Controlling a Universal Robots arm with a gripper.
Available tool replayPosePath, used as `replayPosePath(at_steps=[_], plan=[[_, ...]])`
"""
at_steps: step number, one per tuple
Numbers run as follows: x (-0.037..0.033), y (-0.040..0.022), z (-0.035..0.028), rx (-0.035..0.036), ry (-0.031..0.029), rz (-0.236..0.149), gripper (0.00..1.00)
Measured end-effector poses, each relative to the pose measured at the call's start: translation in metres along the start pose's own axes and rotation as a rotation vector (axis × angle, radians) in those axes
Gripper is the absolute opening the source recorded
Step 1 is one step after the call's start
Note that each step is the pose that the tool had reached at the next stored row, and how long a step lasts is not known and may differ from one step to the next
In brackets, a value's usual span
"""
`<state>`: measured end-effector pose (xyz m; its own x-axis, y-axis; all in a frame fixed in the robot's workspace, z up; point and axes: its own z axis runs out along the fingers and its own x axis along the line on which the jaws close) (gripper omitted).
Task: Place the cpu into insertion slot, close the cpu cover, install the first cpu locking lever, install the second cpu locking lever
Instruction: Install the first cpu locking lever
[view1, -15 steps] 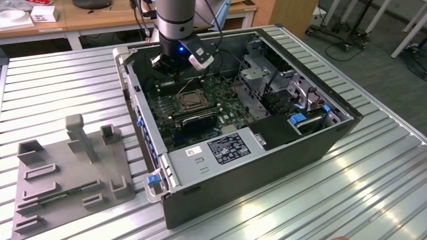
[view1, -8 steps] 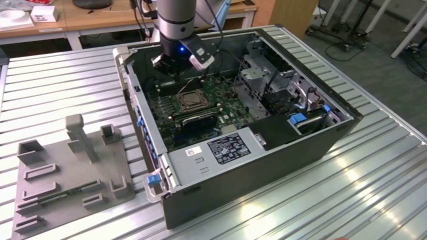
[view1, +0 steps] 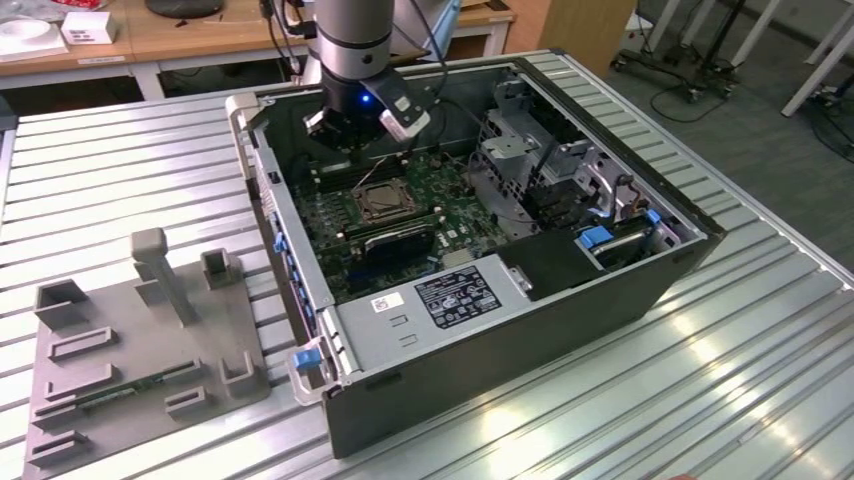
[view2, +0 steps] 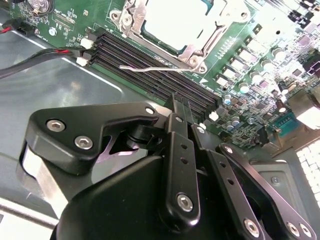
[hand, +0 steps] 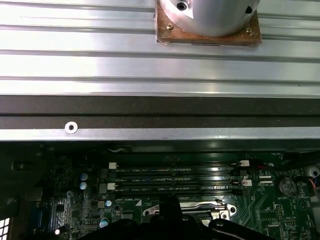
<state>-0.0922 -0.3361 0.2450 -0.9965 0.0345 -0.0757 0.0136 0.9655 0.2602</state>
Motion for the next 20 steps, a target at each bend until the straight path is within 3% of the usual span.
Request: replayPosePath(at_steps=[8, 20], plan=[[-0.0039, -0.0006, 0.0026, -0.0016, 0.0, 0.0, 0.11], [-0.0074, -0.0013, 0.0058, -0.0143, 0.0002, 0.001, 0.11]])
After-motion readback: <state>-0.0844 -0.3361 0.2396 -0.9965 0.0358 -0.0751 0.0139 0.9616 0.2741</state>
